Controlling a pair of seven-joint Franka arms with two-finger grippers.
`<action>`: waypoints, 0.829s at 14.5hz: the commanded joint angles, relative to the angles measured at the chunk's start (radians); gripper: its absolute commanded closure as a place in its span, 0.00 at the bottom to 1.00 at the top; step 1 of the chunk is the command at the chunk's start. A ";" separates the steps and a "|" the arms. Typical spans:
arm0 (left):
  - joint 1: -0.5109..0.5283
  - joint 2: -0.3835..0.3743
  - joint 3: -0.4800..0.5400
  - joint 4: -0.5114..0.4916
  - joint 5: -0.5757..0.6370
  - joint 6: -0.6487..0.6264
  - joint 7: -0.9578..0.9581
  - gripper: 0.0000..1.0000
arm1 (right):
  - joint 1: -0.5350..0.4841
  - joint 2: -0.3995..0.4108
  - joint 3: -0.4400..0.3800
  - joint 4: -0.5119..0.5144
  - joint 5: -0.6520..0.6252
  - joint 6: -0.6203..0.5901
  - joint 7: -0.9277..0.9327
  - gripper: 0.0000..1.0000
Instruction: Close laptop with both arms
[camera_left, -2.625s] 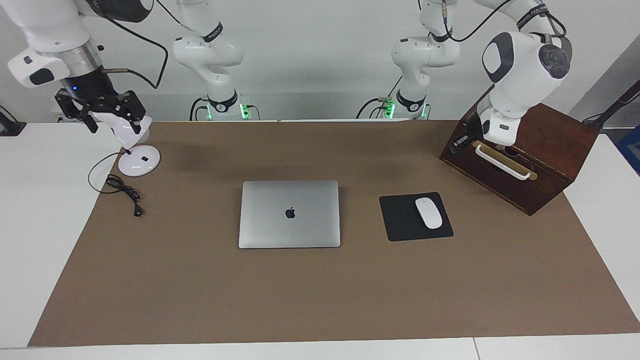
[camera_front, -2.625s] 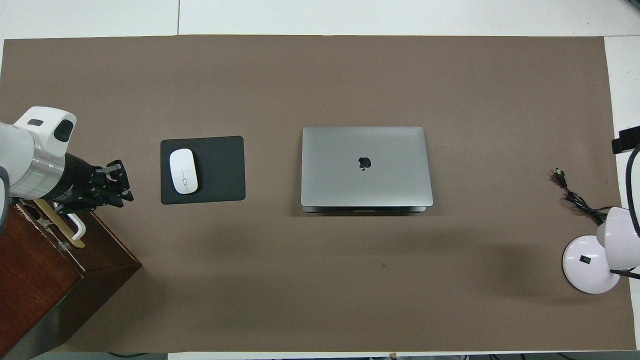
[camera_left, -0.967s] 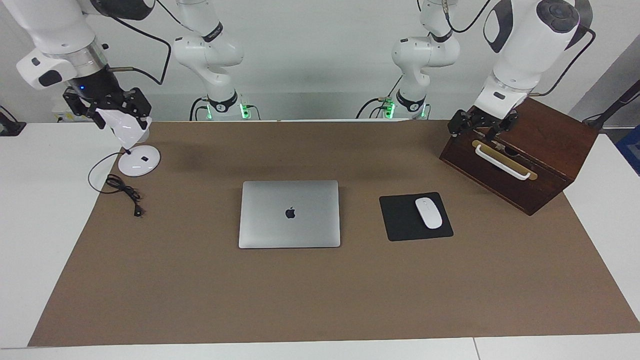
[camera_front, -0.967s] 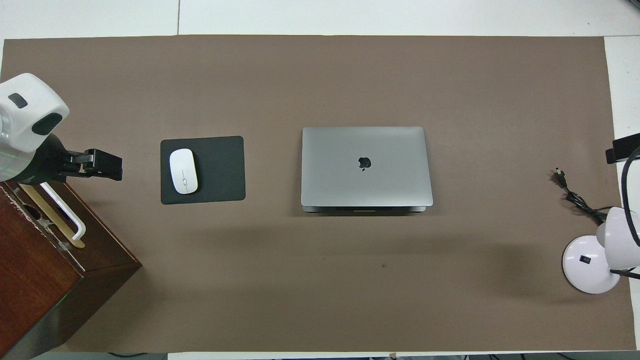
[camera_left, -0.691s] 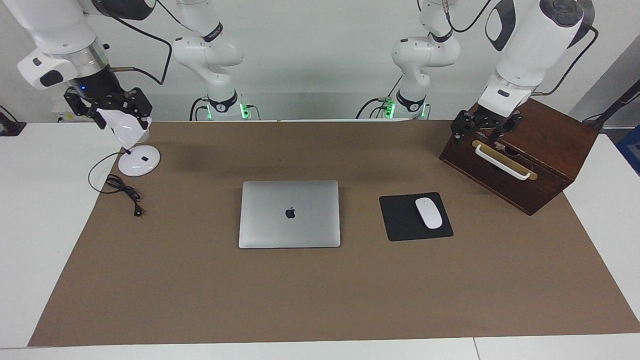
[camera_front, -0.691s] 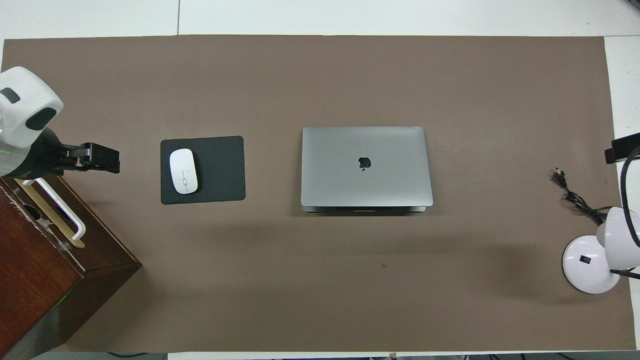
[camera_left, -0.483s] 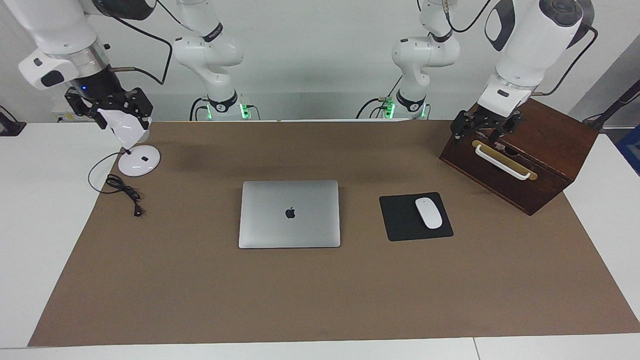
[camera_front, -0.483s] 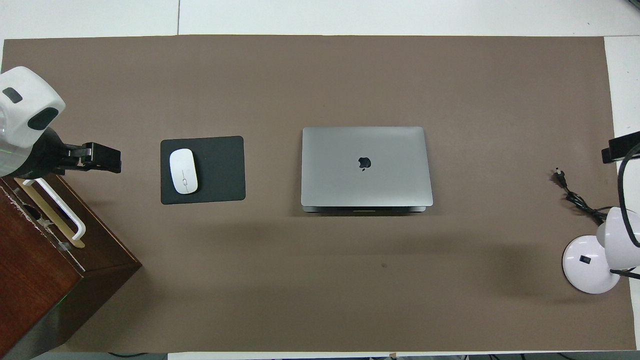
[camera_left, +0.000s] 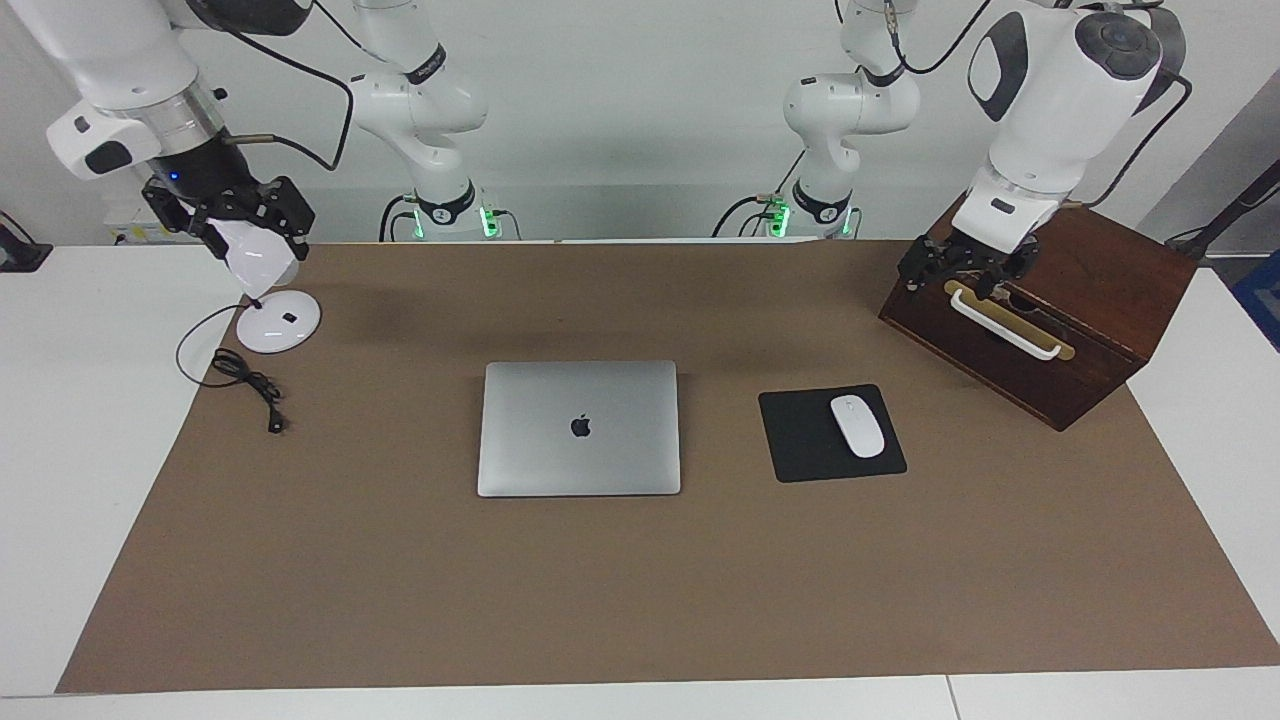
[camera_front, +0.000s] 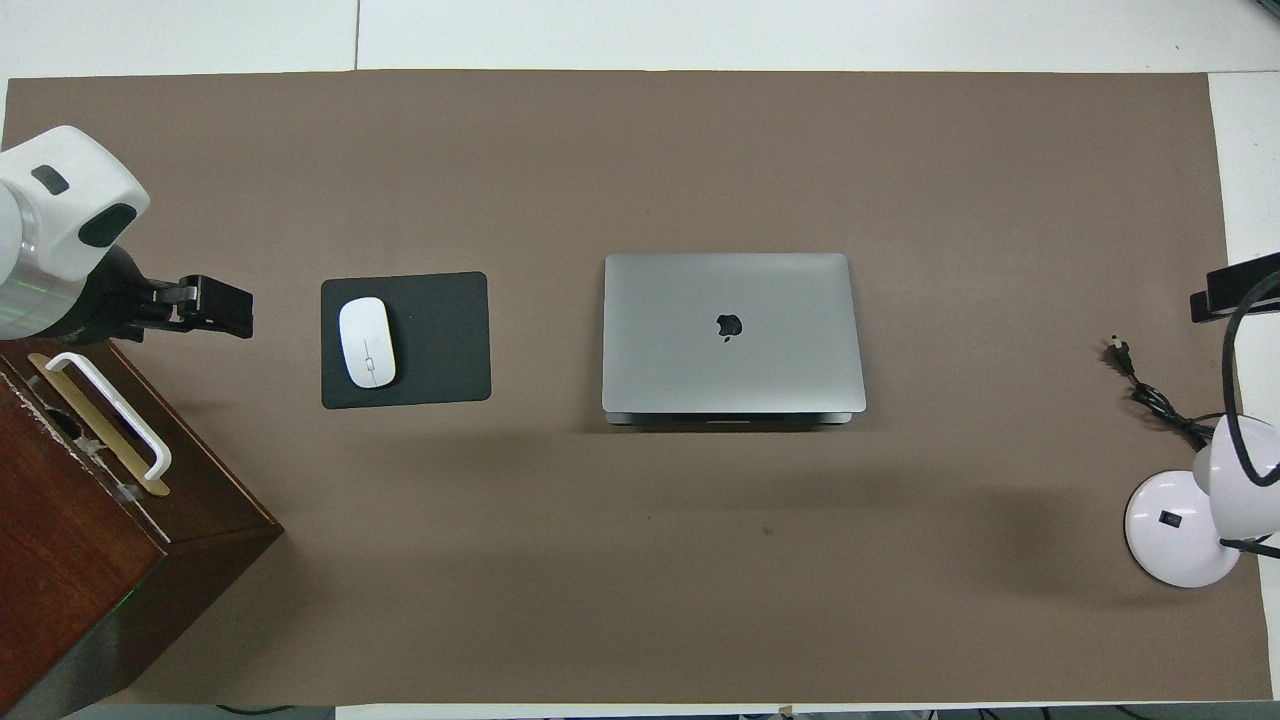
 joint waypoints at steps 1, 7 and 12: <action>0.018 0.014 -0.017 0.034 -0.001 -0.028 0.002 0.00 | 0.001 -0.010 -0.004 -0.007 0.017 -0.003 0.014 0.00; 0.016 0.008 -0.019 0.031 0.000 -0.046 -0.005 0.00 | 0.001 -0.011 -0.004 -0.007 0.015 -0.009 0.011 0.00; 0.016 0.004 -0.019 0.029 0.000 -0.048 -0.005 0.00 | 0.001 -0.011 -0.004 -0.007 0.015 -0.011 0.009 0.00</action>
